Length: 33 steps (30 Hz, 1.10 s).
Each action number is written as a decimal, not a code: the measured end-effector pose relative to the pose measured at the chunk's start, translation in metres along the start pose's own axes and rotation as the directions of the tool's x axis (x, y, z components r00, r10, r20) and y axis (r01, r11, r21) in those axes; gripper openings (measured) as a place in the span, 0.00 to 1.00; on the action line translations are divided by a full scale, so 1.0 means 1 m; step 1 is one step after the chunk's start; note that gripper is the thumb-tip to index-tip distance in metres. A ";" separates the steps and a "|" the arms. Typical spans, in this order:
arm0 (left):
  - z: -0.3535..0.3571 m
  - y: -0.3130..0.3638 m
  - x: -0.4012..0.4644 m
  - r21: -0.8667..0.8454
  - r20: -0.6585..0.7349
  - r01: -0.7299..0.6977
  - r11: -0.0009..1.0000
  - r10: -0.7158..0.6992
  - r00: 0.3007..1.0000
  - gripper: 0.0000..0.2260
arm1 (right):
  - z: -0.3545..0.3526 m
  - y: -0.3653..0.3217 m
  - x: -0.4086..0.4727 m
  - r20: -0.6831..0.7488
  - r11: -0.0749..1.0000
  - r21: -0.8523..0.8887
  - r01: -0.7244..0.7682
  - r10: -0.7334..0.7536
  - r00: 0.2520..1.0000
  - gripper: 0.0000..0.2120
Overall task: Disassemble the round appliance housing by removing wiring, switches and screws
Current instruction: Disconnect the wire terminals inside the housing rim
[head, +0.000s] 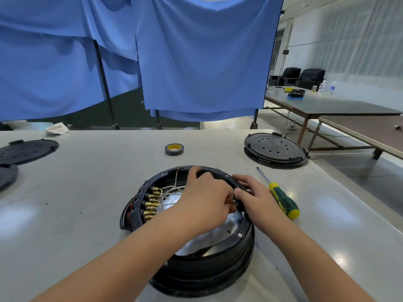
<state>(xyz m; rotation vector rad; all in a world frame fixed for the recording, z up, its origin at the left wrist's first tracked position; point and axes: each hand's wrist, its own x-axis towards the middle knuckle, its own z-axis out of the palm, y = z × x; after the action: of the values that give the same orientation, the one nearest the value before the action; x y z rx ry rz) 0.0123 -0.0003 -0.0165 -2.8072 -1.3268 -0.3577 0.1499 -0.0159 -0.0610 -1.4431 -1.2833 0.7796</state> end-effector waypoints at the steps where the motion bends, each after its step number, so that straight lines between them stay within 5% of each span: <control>1: -0.002 0.001 0.000 0.026 0.002 -0.015 1.000 0.014 1.000 0.08 | 0.000 0.000 0.000 0.000 1.000 -0.001 0.000 0.000 1.000 0.16; 6: -0.005 0.003 0.000 0.112 0.027 -0.077 0.991 0.074 0.997 0.07 | 0.000 0.000 0.000 -0.007 1.000 0.015 -0.011 0.011 1.000 0.16; 20: -0.016 -0.016 -0.003 -0.322 -0.027 -0.024 0.947 0.016 1.000 0.06 | -0.001 -0.002 -0.003 0.011 1.000 0.008 -0.020 0.020 1.000 0.15; 26: -0.032 -0.032 -0.010 -0.755 -0.125 0.013 0.655 -0.164 0.978 0.04 | 0.000 -0.004 -0.004 -0.009 1.000 0.009 -0.029 0.029 1.000 0.15; 33: -0.037 -0.039 -0.021 -0.892 -0.228 -0.066 0.448 -0.319 0.920 0.03 | -0.002 -0.007 -0.007 0.003 0.997 -0.068 -0.029 0.030 1.000 0.16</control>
<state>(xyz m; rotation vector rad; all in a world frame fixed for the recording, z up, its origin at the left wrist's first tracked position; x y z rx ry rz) -0.0382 0.0046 0.0121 -2.9837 -1.5413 -2.0677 0.1479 -0.0240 -0.0549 -1.5181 -1.3052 0.7658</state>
